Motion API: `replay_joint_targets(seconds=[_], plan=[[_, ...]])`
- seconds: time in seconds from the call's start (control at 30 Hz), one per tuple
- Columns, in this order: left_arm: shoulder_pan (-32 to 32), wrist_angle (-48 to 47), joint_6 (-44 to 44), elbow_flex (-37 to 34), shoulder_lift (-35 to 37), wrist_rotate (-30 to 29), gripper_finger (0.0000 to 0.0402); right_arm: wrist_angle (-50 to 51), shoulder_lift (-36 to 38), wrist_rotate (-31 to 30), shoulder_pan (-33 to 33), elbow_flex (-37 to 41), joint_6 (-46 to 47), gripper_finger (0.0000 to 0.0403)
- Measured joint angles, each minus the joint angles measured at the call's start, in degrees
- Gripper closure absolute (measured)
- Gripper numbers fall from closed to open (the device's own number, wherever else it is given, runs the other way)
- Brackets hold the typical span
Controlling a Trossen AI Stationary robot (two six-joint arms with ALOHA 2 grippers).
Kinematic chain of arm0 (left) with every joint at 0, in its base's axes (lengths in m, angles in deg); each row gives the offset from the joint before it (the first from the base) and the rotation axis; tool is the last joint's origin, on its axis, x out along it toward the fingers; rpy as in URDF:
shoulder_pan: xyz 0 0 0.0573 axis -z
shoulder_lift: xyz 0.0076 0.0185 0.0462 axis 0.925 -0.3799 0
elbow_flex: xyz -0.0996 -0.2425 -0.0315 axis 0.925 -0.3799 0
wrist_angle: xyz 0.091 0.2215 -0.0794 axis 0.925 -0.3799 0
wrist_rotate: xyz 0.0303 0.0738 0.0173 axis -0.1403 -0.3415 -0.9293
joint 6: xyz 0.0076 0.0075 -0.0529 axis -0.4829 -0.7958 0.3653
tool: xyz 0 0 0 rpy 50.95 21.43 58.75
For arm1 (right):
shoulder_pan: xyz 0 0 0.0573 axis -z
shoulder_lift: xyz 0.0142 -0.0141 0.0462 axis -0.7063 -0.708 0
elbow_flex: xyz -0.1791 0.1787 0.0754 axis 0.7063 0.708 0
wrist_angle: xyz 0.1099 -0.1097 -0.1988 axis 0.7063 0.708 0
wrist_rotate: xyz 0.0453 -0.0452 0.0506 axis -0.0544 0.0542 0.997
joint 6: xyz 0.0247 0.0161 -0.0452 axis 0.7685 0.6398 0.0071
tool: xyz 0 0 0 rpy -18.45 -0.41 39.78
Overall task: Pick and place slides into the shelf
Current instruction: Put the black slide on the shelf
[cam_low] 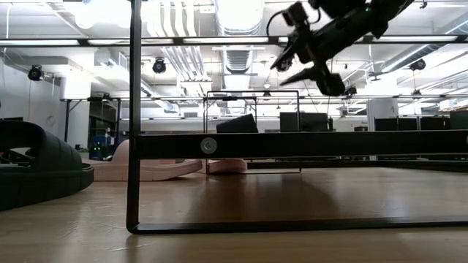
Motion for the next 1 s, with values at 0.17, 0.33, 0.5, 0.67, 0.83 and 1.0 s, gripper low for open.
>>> replay_joint_targets(seconds=[0.17,0.33,0.5,0.67,0.83,1.0], plan=[[0.0,-4.4,0.0,0.0,0.0,-0.2,0.0402,-0.2,2.4,0.0,-1.2,0.0,0.0,0.0245],[0.0,-10.5,0.2,0.2,0.2,-1.7,0.0402,-0.7,2.3,0.0,-3.4,0.0,0.3,0.0245],[0.0,-12.2,1.4,0.1,1.7,-3.0,0.0402,-4.1,1.1,0.1,-6.3,0.0,1.6,0.0246],[0.0,-15.3,1.6,0.3,3.9,-4.9,0.0401,-6.3,-0.2,-0.2,-8.9,-1.1,1.6,0.0245],[0.0,-19.6,3.8,0.2,6.3,-6.2,0.0402,-6.1,-1.7,-0.3,-10.3,-4.7,-1.1,0.0245],[0.0,-27.7,8.1,0.1,7.3,-3.2,0.0401,-4.9,-2.4,-0.8,-10.3,-8.9,-5.3,0.0249]])
